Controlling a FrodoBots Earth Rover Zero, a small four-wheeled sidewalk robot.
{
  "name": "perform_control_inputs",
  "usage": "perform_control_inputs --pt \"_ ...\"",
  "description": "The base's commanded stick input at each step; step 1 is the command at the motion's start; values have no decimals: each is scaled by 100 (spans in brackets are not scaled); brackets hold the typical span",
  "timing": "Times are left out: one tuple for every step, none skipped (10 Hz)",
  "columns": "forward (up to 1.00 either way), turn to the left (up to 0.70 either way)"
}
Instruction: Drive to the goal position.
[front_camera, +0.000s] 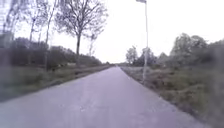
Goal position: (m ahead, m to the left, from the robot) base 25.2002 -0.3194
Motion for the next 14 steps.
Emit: perform_control_inputs --pt "100 0" --pt "100 0" --pt "100 0" --pt "100 0" --pt "100 0" --pt "100 0" --pt "100 0" --pt "100 0" --pt "100 -40" --pt "100 -40" --pt "100 -40" --pt "100 -33" --pt "100 0" --pt "100 0"
